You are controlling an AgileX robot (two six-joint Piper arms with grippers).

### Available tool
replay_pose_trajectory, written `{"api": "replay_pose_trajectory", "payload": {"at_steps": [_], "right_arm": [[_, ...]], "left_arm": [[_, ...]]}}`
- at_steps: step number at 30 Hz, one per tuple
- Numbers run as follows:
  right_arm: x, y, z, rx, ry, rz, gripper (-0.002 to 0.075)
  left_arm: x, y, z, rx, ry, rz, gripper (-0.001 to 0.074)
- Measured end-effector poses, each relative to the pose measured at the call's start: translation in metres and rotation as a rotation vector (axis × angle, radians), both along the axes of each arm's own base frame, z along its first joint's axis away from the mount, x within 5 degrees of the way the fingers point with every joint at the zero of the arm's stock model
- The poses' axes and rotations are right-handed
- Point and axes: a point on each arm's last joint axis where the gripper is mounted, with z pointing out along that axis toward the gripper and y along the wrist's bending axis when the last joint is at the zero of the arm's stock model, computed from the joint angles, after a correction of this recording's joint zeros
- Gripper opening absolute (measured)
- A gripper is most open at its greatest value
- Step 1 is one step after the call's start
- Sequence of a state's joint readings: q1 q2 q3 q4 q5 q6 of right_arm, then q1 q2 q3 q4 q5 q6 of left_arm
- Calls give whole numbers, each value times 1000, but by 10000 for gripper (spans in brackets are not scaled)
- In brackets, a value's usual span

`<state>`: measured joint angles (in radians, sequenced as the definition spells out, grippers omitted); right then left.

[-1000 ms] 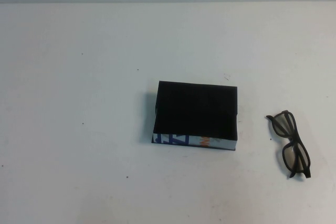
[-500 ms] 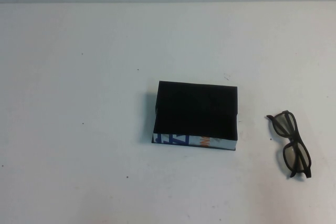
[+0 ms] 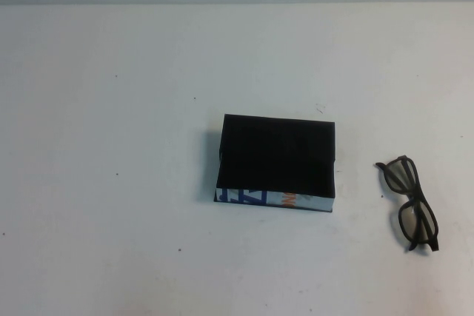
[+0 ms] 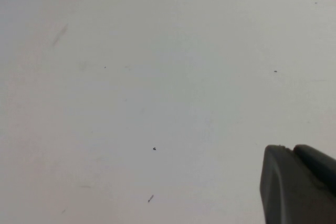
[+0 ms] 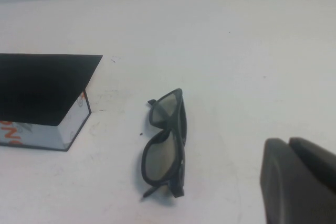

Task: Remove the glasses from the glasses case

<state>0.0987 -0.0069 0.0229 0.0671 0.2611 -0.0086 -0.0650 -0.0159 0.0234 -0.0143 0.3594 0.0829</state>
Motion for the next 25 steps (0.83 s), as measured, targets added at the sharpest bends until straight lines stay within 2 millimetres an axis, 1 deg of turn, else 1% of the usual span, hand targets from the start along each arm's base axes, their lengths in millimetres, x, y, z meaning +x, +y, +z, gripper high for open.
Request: {"api": "replay_pose_trajectory", "payload": {"at_steps": [8, 25], "right_arm": [[-1, 0, -5, 1, 47, 4, -18], [-1, 1, -6, 4, 51, 7, -18]], "left_arm": [[0, 0, 0, 0, 0, 0, -5], [0, 0, 0, 0, 0, 0, -4]]}}
